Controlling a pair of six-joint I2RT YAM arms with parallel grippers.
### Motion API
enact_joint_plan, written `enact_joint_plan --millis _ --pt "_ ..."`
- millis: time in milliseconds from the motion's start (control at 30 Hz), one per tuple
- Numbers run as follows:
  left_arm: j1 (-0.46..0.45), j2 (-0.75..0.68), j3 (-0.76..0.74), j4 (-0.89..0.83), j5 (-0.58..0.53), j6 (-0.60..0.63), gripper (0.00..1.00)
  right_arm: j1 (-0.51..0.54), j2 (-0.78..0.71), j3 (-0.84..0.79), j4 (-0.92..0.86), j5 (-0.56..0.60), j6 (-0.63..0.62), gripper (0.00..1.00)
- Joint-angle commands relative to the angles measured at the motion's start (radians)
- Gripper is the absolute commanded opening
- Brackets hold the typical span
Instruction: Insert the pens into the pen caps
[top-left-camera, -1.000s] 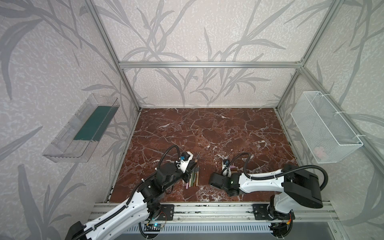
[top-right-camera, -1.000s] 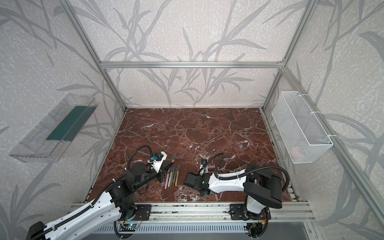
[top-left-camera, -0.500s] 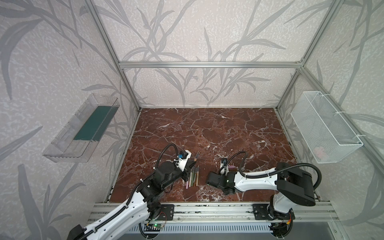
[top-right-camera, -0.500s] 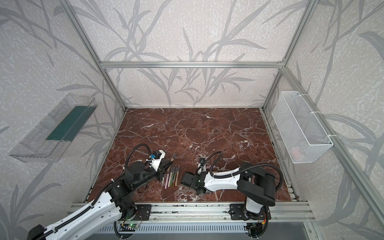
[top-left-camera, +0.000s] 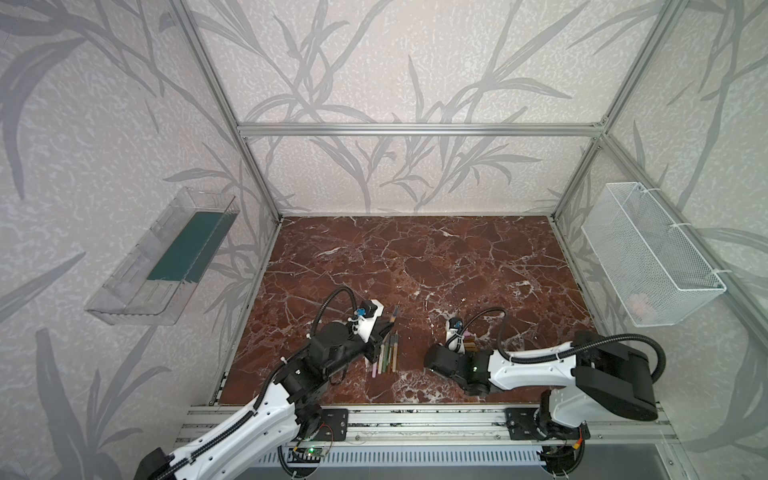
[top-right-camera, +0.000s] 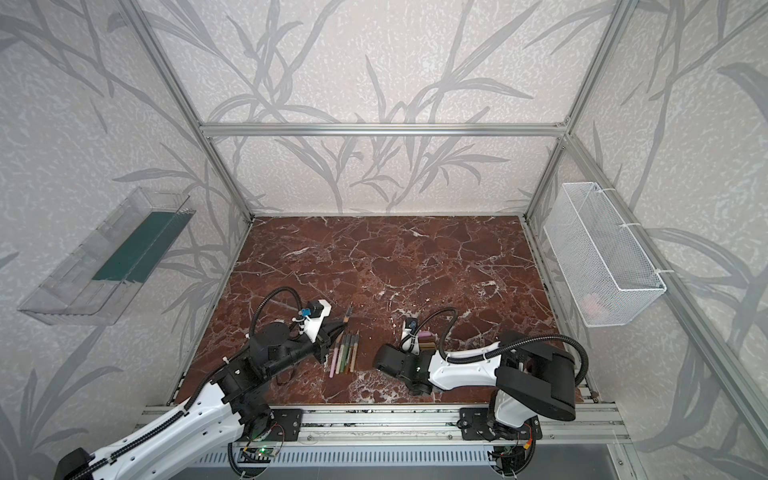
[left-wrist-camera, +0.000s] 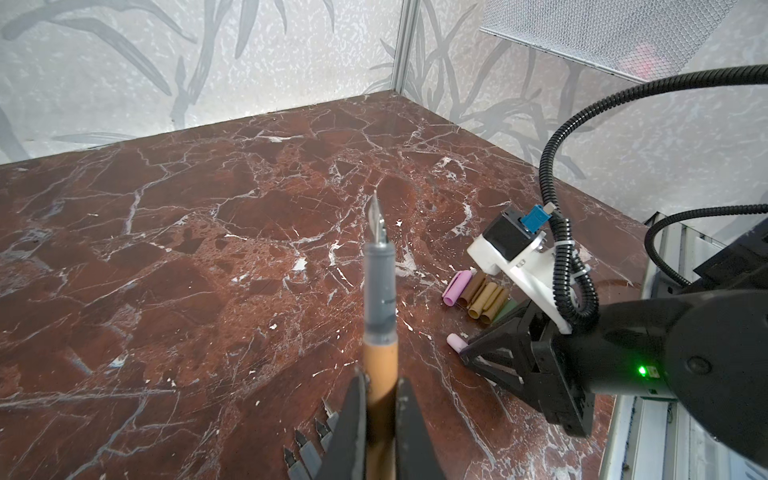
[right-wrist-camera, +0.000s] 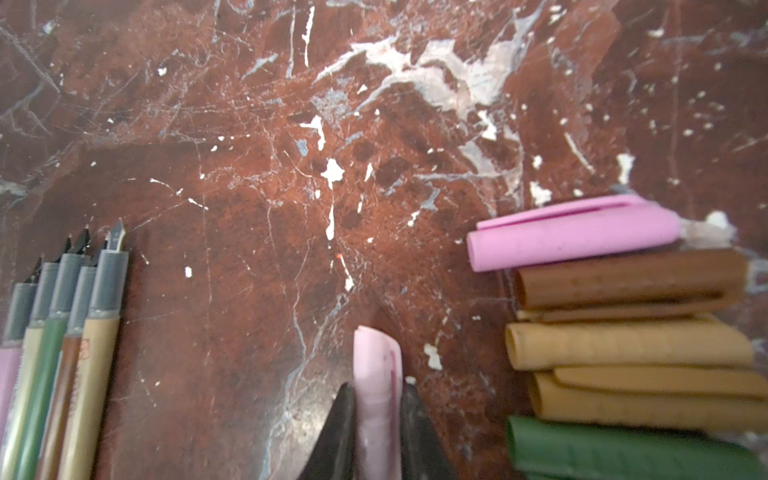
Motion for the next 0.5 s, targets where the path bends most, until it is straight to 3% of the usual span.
enact_joint_plan --millis 0,167,333,467 --pt "0.006 0.019 0.010 0.048 0.055 -0.016 0.00 -0.016 -0.079 -0.045 0.092 -0.052 -0.065 0.19" --pt "0.006 0.021 -0.011 0.148 0.202 -0.117 0.00 -0.048 -0.253 -0.080 0.111 -0.056 -0.150 0.19" --pt "0.006 -0.023 -0.060 0.275 0.215 -0.282 0.00 -0.058 -0.451 -0.114 0.115 -0.022 -0.237 0.17" --pt "0.006 -0.028 -0.023 0.216 0.201 -0.349 0.00 -0.069 -0.578 -0.131 0.092 -0.004 -0.282 0.15"
